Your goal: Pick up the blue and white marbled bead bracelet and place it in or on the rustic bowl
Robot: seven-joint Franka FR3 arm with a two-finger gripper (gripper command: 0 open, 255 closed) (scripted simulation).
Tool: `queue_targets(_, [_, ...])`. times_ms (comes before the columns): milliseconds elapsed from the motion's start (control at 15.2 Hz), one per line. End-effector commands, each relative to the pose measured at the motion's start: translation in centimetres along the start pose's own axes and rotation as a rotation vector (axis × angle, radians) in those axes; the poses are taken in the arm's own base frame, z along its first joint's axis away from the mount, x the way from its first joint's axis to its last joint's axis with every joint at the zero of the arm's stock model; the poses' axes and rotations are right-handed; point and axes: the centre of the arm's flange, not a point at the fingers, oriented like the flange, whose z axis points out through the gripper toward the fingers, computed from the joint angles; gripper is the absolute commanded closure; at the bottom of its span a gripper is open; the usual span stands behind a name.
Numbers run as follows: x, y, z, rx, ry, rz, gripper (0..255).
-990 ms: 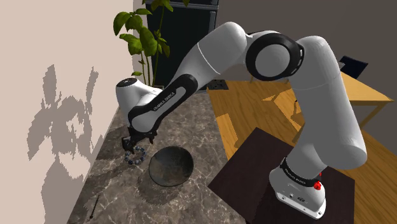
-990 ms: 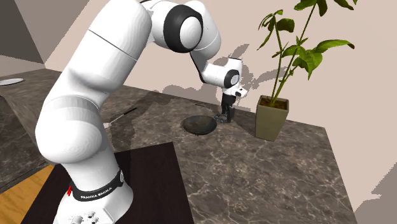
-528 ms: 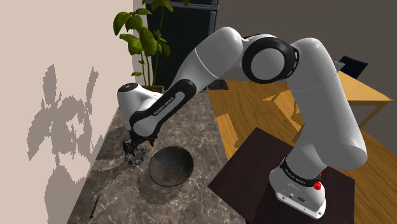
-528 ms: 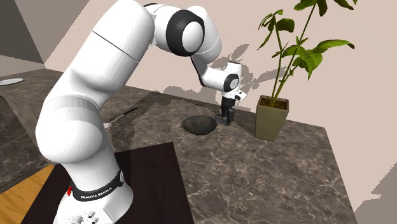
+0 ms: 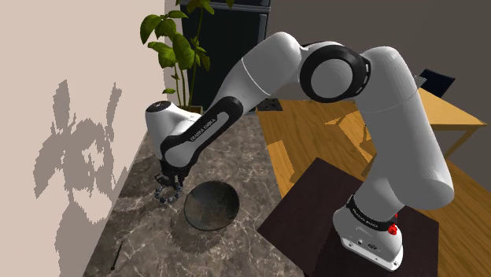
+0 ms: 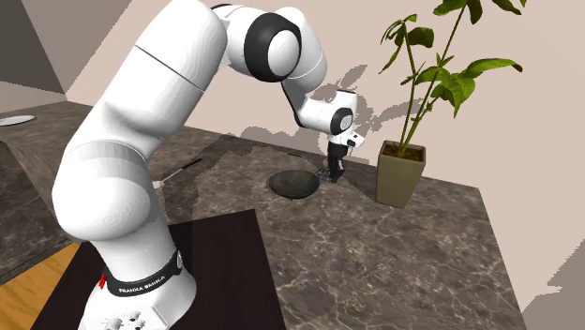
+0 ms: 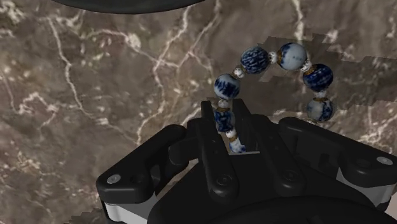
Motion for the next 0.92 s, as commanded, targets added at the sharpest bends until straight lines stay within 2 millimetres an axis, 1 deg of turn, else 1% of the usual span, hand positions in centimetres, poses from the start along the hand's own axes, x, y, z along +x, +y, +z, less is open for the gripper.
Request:
queue_targets(0, [-0.3, -0.4, 0.3, 0.003, -0.003, -0.006, 255])
queue_targets(264, [-0.3, -0.3, 0.4, 0.003, -0.003, -0.006, 255])
queue_targets(858, [-0.5, -0.3, -4.4, 0.003, -0.003, -0.006, 255])
